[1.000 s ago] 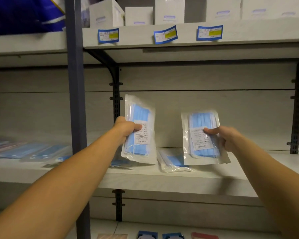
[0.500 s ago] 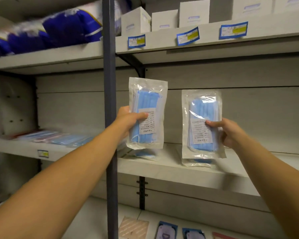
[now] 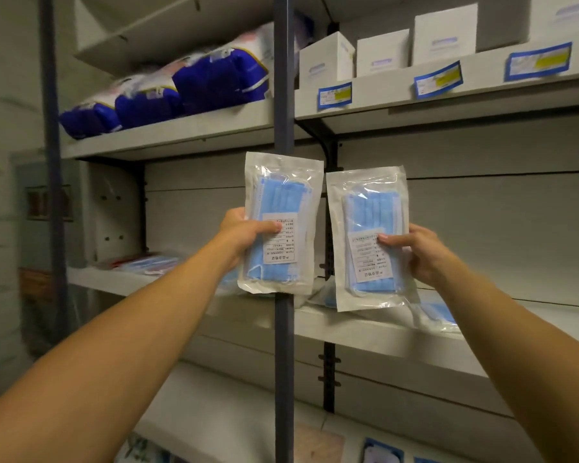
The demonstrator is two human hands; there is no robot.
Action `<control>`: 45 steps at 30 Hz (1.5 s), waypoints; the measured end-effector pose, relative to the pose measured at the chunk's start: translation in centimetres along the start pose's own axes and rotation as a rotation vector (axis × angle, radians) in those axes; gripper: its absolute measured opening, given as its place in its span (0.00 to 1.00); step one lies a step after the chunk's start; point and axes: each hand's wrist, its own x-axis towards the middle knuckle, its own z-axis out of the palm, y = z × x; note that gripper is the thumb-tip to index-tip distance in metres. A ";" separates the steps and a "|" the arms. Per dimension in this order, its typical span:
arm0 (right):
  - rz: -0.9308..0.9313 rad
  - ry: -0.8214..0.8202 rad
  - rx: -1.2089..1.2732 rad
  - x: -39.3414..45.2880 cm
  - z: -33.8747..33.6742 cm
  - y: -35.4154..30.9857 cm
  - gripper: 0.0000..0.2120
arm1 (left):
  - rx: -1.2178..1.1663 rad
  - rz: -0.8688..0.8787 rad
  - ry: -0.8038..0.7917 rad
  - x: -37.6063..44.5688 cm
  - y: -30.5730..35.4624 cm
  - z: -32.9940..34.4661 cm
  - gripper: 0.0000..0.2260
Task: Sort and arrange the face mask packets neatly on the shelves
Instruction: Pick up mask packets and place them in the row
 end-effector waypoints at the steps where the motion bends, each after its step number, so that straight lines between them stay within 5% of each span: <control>1: -0.009 -0.010 0.009 0.0 0.9 0.0 0.21 | 0.005 0.001 0.002 0.0 0.0 -1.0 0.18; 28: 0.000 -0.049 -0.011 -2.1 27.0 4.4 0.19 | -0.033 -0.044 0.067 2.2 -6.0 -25.4 0.18; 45: 0.013 0.005 0.050 9.2 35.3 8.6 0.21 | -0.051 -0.059 0.093 12.6 -11.4 -34.1 0.16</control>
